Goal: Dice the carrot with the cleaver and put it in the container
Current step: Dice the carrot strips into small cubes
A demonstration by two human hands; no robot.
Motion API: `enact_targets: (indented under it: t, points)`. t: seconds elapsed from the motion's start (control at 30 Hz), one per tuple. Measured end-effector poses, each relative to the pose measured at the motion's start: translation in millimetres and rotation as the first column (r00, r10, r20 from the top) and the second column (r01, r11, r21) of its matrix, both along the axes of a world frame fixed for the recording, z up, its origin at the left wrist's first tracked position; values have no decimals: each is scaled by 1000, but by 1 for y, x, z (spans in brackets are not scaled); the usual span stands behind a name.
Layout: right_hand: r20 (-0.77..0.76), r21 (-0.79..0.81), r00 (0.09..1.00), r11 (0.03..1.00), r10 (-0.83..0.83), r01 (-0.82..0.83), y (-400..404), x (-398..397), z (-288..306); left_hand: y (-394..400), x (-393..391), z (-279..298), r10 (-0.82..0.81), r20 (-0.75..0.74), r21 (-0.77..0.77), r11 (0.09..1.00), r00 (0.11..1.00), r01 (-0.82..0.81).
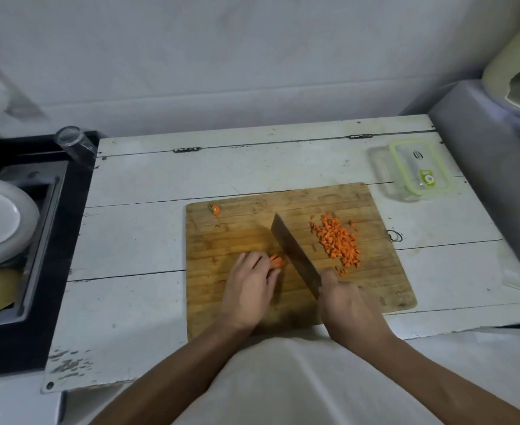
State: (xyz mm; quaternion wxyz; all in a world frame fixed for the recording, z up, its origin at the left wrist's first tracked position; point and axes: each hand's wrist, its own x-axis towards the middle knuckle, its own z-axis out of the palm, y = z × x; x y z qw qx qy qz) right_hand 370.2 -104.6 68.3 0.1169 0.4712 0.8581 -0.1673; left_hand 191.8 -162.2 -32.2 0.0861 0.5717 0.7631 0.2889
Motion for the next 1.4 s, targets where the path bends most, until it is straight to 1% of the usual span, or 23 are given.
enact_targets:
  t: [0.13, 0.27, 0.37, 0.5, 0.57, 0.63, 0.7, 0.8, 0.87, 1.03, 1.17, 1.4]
  points:
    - [-65, -48, 998, 999, -8, 5, 2, -11, -5, 3, -1, 2, -6, -24, 12, 1000, 1000, 6]
    - [-168, -35, 981, 995, -98, 93, 11, -8, -5, 1, -1, 1, -38, -38, 17, 999, 999, 38]
    - [-168, -43, 971, 985, -169, 164, 17, -1, -4, 2, -3, -3, -59, -33, 17, 998, 998, 60]
    - [-162, -7, 946, 959, -279, 282, 35, 14, -4, 0, -6, -4, -79, 1, 50, 996, 997, 79]
    - [-170, -2, 940, 954, -295, 299, 43, 19, 0, -2, -6, -4, -77, -3, 64, 995, 997, 77]
    - [-183, 11, 953, 969, -240, 247, 40, 19, 4, -1, -7, -4, -79, -7, 76, 994, 997, 79]
    - [-166, 22, 975, 988, -147, 153, 28, 14, 7, 1, -7, -4, -85, -14, 82, 993, 996, 86]
    - [-72, 31, 997, 999, -11, 13, 7, 3, 9, 3, -6, -2, -97, -30, 53, 994, 995, 98]
    - [-30, 23, 999, 999, 31, -31, 2, -1, 8, 1, -5, 1, -99, -44, 13, 995, 994, 100]
    - [17, 22, 996, 996, 83, -84, -1, -3, 8, -1, -6, 4, -110, -41, 0, 994, 993, 110]
    - [13, -7, 997, 997, 80, -80, -2, -2, 7, -2, -6, 5, -118, -27, 13, 993, 993, 118]
    - [43, 1, 993, 994, 108, -108, -4, -3, 11, -2, -6, 6, -125, 2, 20, 992, 992, 125]
